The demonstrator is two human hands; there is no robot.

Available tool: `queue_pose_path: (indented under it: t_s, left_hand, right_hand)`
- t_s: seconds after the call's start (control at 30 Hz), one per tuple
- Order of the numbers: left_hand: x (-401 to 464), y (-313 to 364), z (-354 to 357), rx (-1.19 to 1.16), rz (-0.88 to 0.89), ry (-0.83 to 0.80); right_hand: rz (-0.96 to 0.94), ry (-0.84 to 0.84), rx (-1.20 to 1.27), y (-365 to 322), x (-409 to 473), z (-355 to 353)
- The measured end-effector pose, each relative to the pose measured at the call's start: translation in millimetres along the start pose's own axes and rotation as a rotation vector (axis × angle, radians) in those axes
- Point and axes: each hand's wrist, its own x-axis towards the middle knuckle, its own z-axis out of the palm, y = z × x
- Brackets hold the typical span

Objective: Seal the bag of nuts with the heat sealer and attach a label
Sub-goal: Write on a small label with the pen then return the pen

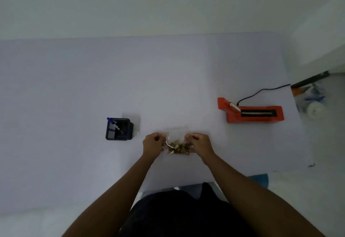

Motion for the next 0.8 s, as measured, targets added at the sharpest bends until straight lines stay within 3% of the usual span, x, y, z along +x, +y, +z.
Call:
queue_pose_path:
  t_s: [0.5,0.6,0.8]
  left_hand:
    - [-11.6,17.2,17.7,0.332,0.047,0.043]
    - [-24.6,28.0,9.0,0.295,0.115,0.123]
    - [-54.7,51.7,-38.2,0.213,0.298,0.412]
  right_hand:
    - [-0.156,0.052,-0.079,-10.3,6.9,-25.1]
    - [-0.241,0.048,-0.102,-23.2,5.9,-23.5]
    - [-0.422,-0.130,-0.151,-65.5,-4.5,17.5]
